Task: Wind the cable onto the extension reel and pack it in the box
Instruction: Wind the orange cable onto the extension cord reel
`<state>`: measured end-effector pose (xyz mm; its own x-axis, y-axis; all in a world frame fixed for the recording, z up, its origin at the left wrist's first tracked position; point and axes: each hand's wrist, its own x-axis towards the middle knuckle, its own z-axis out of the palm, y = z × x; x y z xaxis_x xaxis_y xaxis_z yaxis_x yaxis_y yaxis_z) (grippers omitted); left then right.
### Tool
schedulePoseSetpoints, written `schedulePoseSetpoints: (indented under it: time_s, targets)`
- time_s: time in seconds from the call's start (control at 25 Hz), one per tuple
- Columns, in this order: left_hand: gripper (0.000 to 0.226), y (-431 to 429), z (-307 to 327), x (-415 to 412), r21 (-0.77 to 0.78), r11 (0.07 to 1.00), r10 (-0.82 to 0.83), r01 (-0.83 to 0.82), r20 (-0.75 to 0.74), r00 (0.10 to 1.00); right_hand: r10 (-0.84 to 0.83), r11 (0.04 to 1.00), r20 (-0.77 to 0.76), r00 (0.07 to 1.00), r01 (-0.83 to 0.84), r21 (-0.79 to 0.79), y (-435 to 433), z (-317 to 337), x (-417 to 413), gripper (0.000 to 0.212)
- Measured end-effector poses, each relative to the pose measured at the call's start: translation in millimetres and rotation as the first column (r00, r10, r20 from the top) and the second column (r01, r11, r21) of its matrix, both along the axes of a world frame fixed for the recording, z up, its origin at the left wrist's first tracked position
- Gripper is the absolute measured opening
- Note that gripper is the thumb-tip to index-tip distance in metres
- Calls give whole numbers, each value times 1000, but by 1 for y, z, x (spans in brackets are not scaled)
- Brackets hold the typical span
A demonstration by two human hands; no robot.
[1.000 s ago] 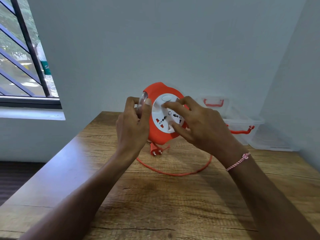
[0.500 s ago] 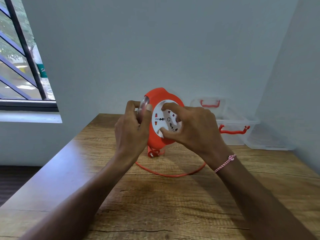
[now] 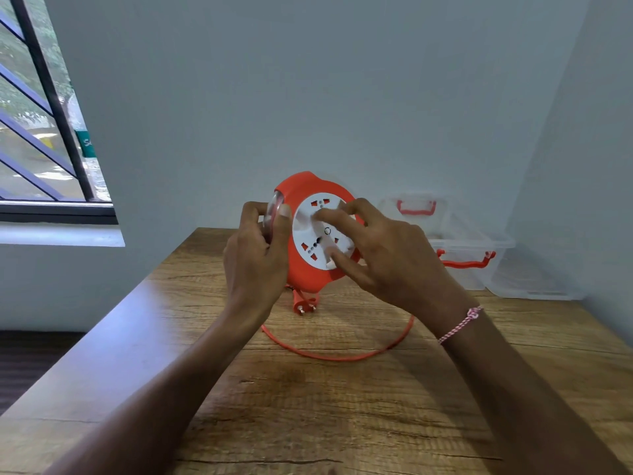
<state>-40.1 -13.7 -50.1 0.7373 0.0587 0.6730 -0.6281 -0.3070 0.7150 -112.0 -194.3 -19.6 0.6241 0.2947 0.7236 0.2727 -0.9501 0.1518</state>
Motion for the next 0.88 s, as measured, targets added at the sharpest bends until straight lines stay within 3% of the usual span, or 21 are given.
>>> schedulePoseSetpoints:
  time_s: [0.16, 0.32, 0.4, 0.48, 0.56, 0.64, 0.76, 0.88]
  targets:
    - [29, 0, 1, 1, -4, 1000, -13, 13, -31, 999, -29, 991, 37, 999, 34, -132, -2, -2, 2, 52]
    - [34, -2, 0, -2, 4, 1000, -17, 17, 7, 1000, -38, 991, 121, 992, 54, -126, 1, 0, 0, 53]
    - [39, -4, 1, -5, 15, 1000, -6, 6, 45, 999, -43, 999, 132, 990, 45, -13, 7, -2, -2, 57]
    - [41, -6, 1, -8, 38, 999, 7, -10, 85, 996, -69, 970, 89, 994, 46, 238, 18, -4, -1, 64]
    - [39, -7, 1, -10, 62, 998, 17, -24, 111, 994, -80, 849, -8, 997, 72, 523, 26, -6, 4, 63]
    - [42, -7, 0, -9, 63, 998, 13, -19, 98, 995, -83, 765, -71, 994, 109, 635, 29, -6, 6, 61]
    - [43, -4, 1, -6, 47, 999, 9, -13, 74, 997, -63, 890, 17, 998, 49, 454, 19, -6, 5, 61]
    - [43, 0, 2, -1, 16, 1000, 17, -18, 51, 999, 38, 996, 13, 999, -39, 86, 5, -1, 0, 49]
